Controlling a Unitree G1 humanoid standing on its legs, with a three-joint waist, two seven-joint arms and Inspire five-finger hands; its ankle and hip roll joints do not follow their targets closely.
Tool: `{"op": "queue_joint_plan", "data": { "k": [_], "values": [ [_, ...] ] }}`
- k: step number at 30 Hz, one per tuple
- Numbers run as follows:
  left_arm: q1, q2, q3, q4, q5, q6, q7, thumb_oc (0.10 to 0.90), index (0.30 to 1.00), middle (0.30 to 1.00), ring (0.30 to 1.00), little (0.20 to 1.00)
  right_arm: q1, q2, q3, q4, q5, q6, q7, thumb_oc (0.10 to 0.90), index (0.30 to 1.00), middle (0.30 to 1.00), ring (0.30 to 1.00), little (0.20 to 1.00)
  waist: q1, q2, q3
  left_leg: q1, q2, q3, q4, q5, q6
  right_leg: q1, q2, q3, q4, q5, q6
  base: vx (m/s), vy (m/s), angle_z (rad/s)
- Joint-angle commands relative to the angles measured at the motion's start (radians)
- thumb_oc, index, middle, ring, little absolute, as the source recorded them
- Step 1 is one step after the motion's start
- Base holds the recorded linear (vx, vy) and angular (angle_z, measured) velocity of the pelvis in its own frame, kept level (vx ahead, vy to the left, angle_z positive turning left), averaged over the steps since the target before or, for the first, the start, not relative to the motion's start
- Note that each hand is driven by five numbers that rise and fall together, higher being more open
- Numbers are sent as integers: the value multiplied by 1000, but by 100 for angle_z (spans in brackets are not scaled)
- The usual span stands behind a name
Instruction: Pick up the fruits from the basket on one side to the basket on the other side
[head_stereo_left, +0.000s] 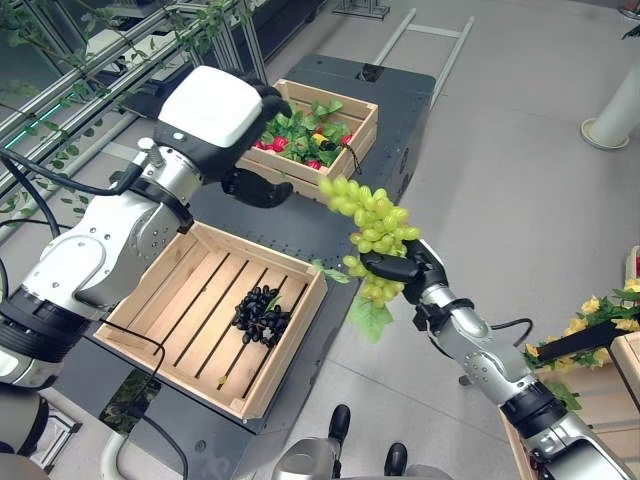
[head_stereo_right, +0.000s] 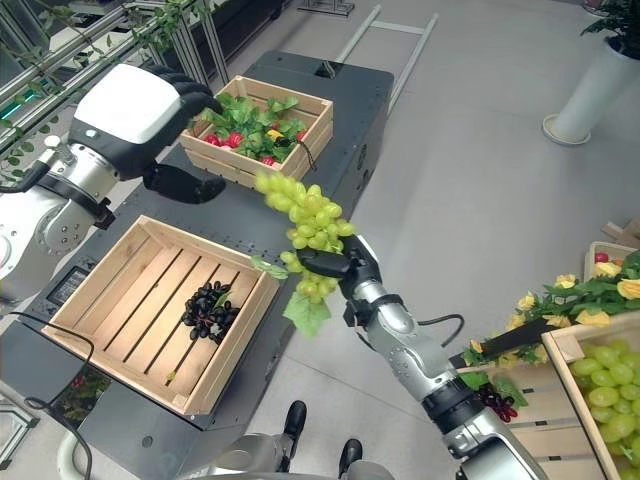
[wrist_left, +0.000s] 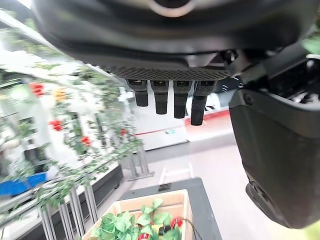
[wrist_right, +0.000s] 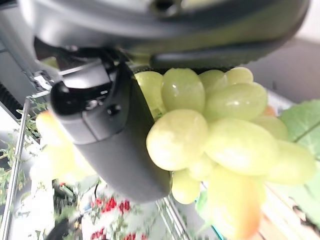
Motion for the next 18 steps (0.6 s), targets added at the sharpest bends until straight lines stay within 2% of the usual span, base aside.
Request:
{"op": "queue_joint_plan", "data": {
  "k": [1,3,4,5,8,11,13,18],
  "values": [
    [52,-82,132,101,-125,1,177,800,900,900,900,900,5,37,-60,-135,-75,-88,74,400,300,300,300,300,-25,-40,-188,60,-24,67,0,-150,10,-59,-21,45,-12,57,41,5,82,-16],
    [121,-184,185,100,-244,-39,232,800,900,900,900,900,15,33,-78,-156,-100,-78,109,400,300,300,300,300,-37,-47,-188,56,-25,70,0,-149,12,-68,-18,60,-13,63,41,-4,57,-22],
    [123,-185,186,99,-244,-39,232,800,900,900,900,900,16,33,-77,-156,-100,-78,109,400,300,300,300,300,-37,-47,-188,60,-24,70,0,-156,12,-64,-17,61,-14,58,42,-7,59,-23],
    [166,-263,210,91,-290,-76,249,800,900,900,900,900,14,27,-85,-166,-129,-78,137,400,300,300,300,300,-45,-52,-188,56,-24,74,0,-151,13,-71,-12,75,-11,62,40,9,59,-17],
    [197,-346,207,83,-397,-106,260,800,900,900,900,900,7,19,-89,-181,-155,-66,172,400,300,300,300,300,-55,-59,-187,58,-24,80,0,-154,16,-75,-7,90,-5,60,38,-12,61,-24],
    [230,-465,189,88,-521,-175,286,800,900,900,900,900,4,12,-77,-188,-198,-74,237,400,300,300,300,300,-71,-67,-187,65,-23,86,0,-159,18,-77,-4,111,-7,67,40,-6,72,-26],
    [249,-524,175,91,-545,-207,298,800,900,900,900,900,4,13,-67,-202,-199,-81,263,400,300,300,300,300,-77,-70,-187,71,-22,95,0,-163,20,-74,-4,122,-11,70,42,2,61,-33],
    [276,-597,144,94,-625,-269,273,800,900,900,900,900,-3,16,-44,-253,-227,-81,317,400,300,300,300,300,-90,-74,-184,80,-18,116,0,-168,23,-77,-2,144,-3,69,46,8,45,-32]
  ]
}}
